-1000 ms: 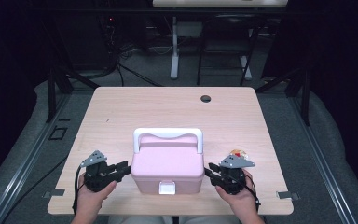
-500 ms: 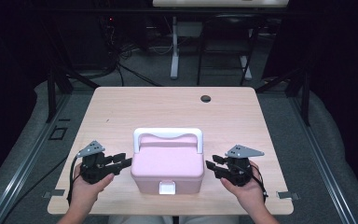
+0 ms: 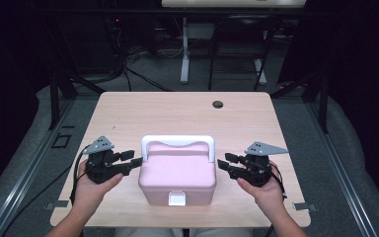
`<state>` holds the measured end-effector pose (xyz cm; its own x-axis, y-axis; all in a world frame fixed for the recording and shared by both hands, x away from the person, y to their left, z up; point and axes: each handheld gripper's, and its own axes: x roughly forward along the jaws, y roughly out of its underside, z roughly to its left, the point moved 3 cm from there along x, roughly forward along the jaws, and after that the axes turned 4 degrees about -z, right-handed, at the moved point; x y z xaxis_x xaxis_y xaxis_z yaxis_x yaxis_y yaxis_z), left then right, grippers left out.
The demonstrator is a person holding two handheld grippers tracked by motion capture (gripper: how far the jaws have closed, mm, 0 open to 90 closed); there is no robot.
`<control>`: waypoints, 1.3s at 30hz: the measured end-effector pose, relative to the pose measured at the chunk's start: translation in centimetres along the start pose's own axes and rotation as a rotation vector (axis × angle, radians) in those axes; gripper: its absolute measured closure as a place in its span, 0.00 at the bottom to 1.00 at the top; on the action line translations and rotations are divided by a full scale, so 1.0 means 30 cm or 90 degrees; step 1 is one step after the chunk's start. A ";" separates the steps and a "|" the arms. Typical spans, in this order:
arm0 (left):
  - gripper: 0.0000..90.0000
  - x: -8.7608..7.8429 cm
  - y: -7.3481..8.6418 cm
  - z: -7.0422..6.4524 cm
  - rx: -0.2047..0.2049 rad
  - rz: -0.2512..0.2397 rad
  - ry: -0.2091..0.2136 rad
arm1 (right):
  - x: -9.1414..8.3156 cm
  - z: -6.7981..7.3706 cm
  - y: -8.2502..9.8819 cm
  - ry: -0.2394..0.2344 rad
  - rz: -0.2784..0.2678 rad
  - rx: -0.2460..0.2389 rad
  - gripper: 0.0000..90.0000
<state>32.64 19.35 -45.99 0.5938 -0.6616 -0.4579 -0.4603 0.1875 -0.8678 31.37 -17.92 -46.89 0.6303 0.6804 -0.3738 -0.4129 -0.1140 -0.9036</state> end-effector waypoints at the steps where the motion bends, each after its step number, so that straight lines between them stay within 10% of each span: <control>1: 0.59 0.007 -0.002 0.002 -0.001 -0.001 0.002 | 0.003 0.001 -0.005 -0.004 -0.003 -0.001 0.64; 15: 0.61 0.084 -0.007 -0.001 -0.011 0.004 0.023 | 0.099 0.017 -0.014 -0.025 0.006 -0.005 0.65; 39: 0.78 0.060 0.012 -0.043 0.041 -0.027 -0.015 | 0.076 0.054 0.009 0.006 -0.034 -0.058 0.81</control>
<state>32.71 17.29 -46.87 0.6276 -0.6526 -0.4247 -0.3916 0.2068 -0.8966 31.63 -15.23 -47.63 0.6561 0.6809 -0.3254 -0.3168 -0.1429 -0.9377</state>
